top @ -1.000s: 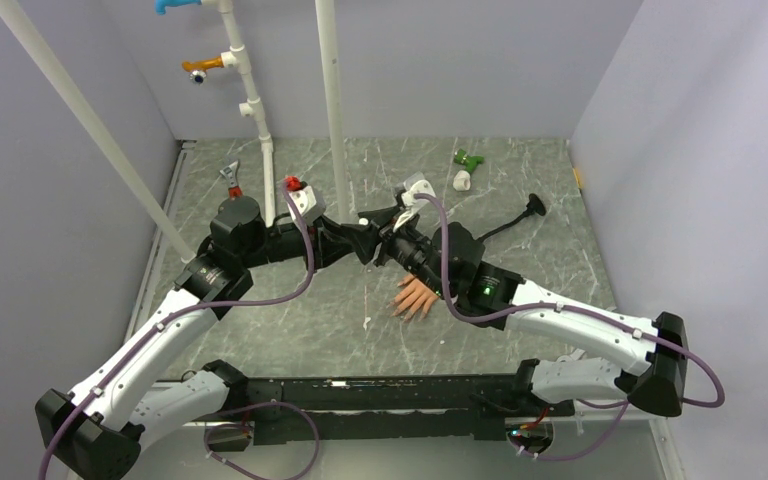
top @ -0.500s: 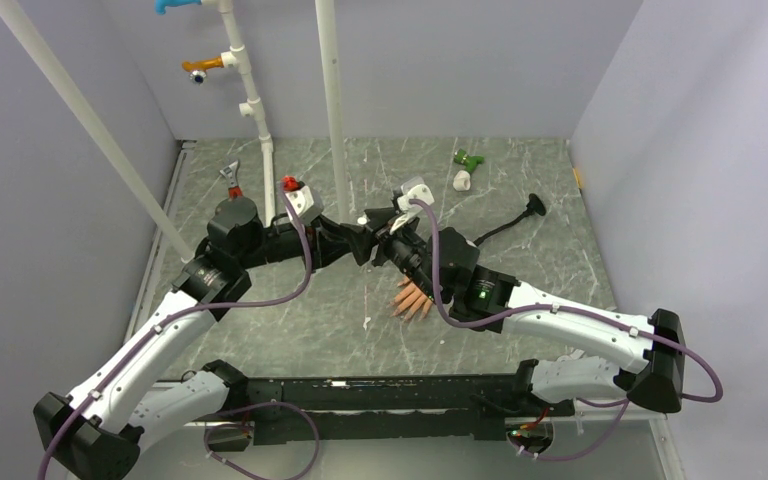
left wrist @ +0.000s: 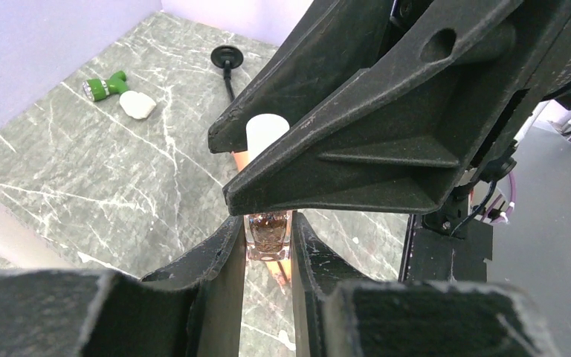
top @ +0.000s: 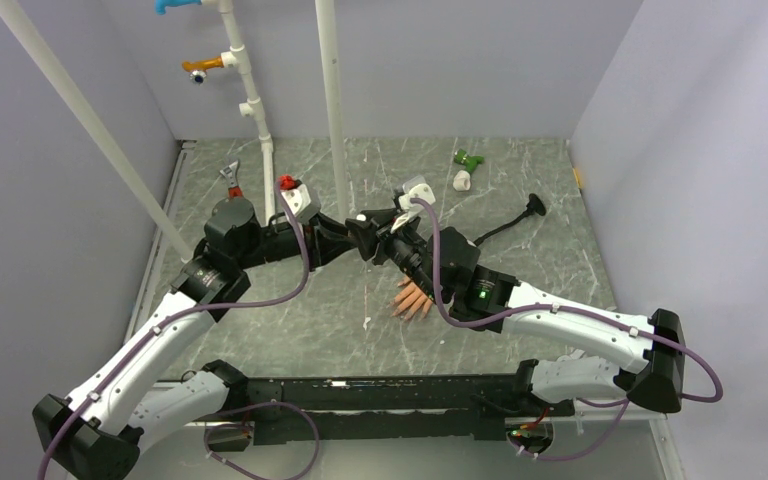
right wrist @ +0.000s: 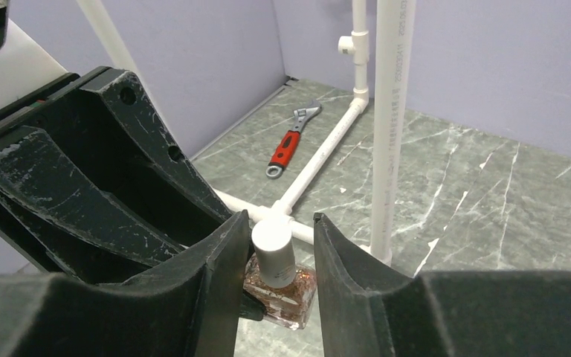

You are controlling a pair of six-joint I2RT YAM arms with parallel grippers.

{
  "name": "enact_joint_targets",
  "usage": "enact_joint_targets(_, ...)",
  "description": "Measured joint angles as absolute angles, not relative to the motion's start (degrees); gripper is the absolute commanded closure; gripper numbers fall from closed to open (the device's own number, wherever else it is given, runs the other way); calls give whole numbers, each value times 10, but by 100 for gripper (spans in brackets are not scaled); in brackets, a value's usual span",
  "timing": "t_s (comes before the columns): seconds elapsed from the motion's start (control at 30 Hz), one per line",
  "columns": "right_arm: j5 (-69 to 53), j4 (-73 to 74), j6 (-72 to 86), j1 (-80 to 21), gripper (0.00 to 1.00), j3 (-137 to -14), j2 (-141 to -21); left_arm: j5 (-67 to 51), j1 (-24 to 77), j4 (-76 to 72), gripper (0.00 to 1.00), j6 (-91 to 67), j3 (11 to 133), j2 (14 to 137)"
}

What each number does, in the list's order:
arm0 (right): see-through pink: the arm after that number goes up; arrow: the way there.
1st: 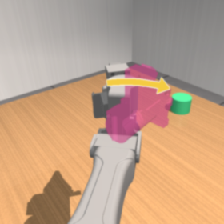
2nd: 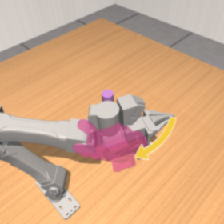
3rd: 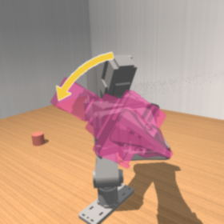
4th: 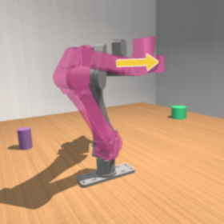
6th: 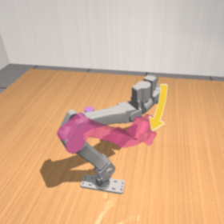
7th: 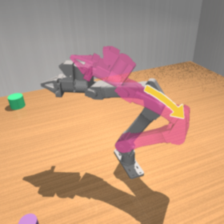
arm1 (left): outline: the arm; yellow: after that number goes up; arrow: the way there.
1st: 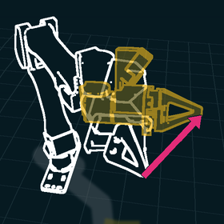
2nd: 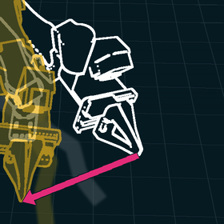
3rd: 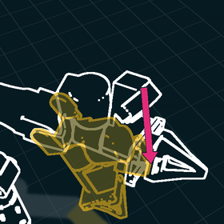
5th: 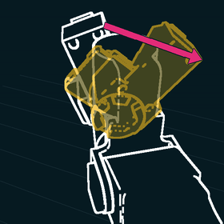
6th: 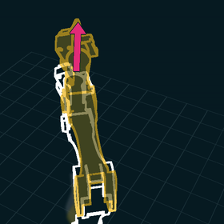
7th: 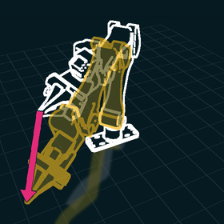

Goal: Paint the nails
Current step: Unscrew the nail polish bottle.

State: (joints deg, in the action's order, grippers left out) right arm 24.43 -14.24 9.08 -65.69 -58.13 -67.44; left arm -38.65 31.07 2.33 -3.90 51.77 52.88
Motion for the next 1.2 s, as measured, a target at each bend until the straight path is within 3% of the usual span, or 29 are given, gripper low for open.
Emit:
enact_joint_targets(0.1,245,-142,91,-657,61,-581,-675,-386,311,19,100,-39,518,526)
enact_joint_targets(0.23,246,-143,90,-657,79,-581,-676,-386,310,14,100,-39,518,524)
enact_joint_targets(0.37,247,-147,90,-658,82,-581,-678,-386,310,14,100,-39,518,523)
enact_joint_targets(0.6,246,-151,79,-658,100,-581,-678,-386,310,13,100,-39,518,523)
enact_joint_targets(0.83,177,-185,41,-642,100,-546,-661,-402,309,20,100,-37,518,524)
enact_joint_targets(1.2,-118,-182,59,-529,100,-519,-624,-443,310,18,100,-26,518,527)
